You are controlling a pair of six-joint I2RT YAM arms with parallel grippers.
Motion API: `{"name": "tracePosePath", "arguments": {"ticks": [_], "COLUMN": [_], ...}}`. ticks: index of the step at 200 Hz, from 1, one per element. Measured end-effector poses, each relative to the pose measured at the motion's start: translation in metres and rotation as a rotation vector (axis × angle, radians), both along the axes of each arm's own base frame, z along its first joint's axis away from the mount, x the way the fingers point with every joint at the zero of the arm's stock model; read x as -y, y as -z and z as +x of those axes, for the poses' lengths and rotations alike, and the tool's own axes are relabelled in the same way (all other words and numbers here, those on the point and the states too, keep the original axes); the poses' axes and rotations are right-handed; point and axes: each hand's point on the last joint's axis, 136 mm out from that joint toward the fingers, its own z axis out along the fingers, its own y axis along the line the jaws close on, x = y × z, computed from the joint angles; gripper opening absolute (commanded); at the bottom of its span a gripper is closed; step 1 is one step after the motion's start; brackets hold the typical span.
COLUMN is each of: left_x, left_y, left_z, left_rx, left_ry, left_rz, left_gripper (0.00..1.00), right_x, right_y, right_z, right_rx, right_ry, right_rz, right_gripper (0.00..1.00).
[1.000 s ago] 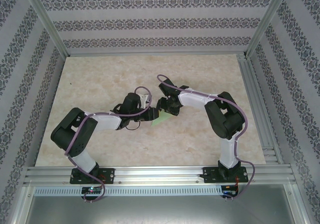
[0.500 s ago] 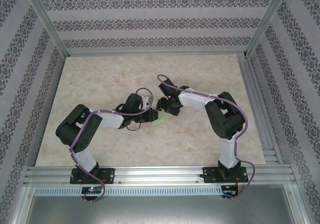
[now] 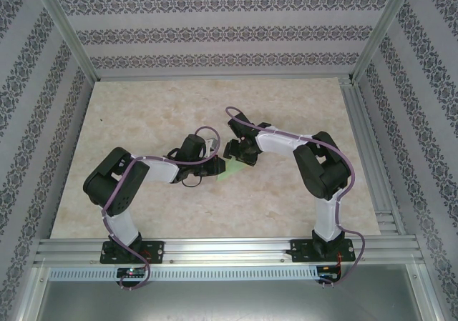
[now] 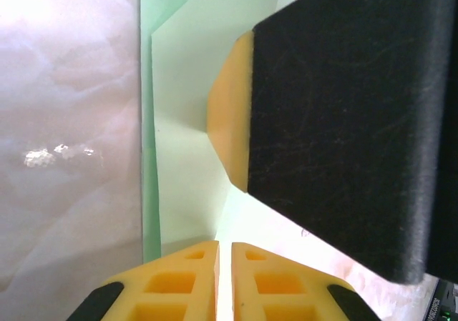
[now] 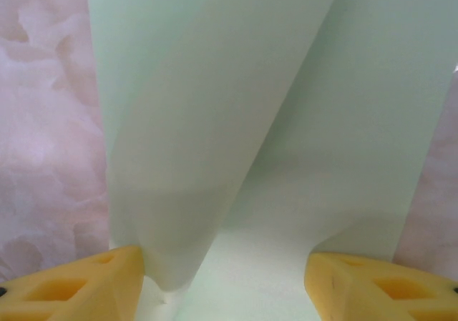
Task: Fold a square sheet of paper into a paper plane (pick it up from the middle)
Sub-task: Fourth fold the wing at the center of the table.
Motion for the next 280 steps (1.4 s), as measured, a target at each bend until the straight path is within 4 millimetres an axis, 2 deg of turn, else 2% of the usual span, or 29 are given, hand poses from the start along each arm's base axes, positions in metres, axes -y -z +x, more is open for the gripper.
{"name": "tracePosePath", "arguments": {"ticks": [169, 231, 280], "left_x": [0.002, 0.0004, -0.0008], "left_y": [0.0071, 0.0088, 0.0047], "left_z": [-0.0007, -0.0005, -0.0004], "left_rx": [-0.021, -0.024, -0.019], "left_ry": [0.009, 0.003, -0.008], "left_rz": [0.002, 0.012, 0.008], "left_gripper": [0.16, 0.12, 0.16], "right_x": [0.0018, 0.0029, 0.0042], "right_y": [0.0028, 0.0044, 0.0065], "right_z": [-0.0008, -0.0016, -0.0019], "right_rx": [-0.007, -0.015, -0.024], "right_ry": [-0.002, -0.001, -0.003], "right_rz": [-0.01, -0.019, -0.035], "right_gripper": [0.63, 0.61, 0.61]}}
